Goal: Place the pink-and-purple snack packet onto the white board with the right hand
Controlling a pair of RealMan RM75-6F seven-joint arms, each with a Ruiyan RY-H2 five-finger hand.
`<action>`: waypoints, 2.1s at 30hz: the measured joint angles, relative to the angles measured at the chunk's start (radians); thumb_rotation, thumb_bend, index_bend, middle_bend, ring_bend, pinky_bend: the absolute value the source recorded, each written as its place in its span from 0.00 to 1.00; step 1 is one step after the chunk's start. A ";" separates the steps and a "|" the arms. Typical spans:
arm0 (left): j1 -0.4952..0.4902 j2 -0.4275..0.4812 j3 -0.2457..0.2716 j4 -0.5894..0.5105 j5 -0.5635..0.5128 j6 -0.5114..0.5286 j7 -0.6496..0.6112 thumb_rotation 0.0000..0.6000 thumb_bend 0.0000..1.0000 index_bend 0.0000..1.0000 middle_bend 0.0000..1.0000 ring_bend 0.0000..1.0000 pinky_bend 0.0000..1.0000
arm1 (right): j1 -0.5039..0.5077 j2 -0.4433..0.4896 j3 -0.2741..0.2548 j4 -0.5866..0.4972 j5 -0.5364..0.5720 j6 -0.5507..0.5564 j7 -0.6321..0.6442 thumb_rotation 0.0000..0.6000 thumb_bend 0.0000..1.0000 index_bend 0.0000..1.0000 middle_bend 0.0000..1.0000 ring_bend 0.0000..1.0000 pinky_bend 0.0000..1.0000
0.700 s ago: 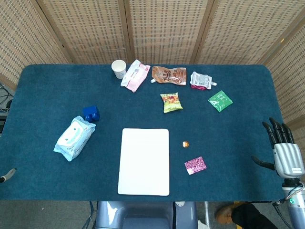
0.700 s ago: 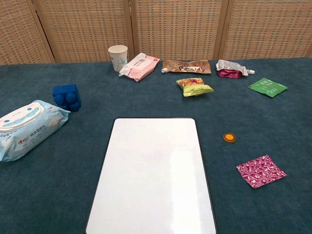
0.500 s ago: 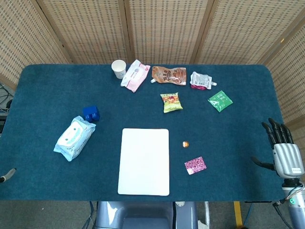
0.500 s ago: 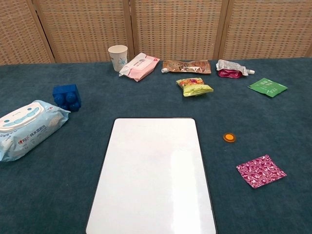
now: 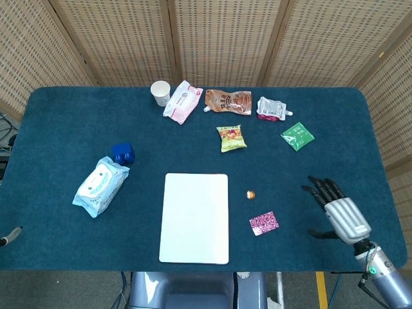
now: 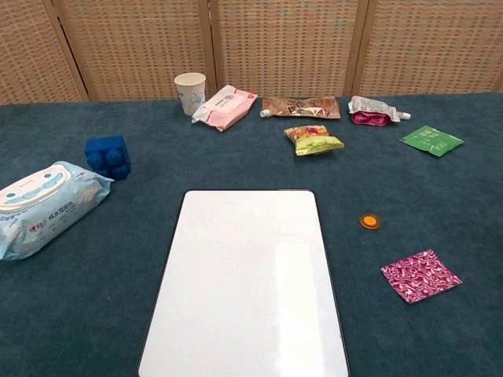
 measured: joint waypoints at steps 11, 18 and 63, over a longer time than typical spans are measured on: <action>-0.004 0.001 -0.010 0.010 -0.031 -0.018 -0.011 0.97 0.00 0.00 0.00 0.00 0.00 | 0.152 -0.045 0.007 -0.109 0.023 -0.283 -0.310 1.00 0.15 0.24 0.00 0.00 0.00; -0.005 0.004 -0.012 0.012 -0.036 -0.022 -0.022 0.97 0.00 0.00 0.00 0.00 0.00 | 0.203 -0.134 0.036 -0.130 0.154 -0.376 -0.490 1.00 0.17 0.24 0.00 0.00 0.00; -0.006 0.001 -0.012 0.016 -0.041 -0.031 -0.019 0.97 0.00 0.00 0.00 0.00 0.00 | 0.251 -0.330 -0.031 0.068 0.286 -0.361 -0.699 1.00 0.26 0.31 0.00 0.00 0.00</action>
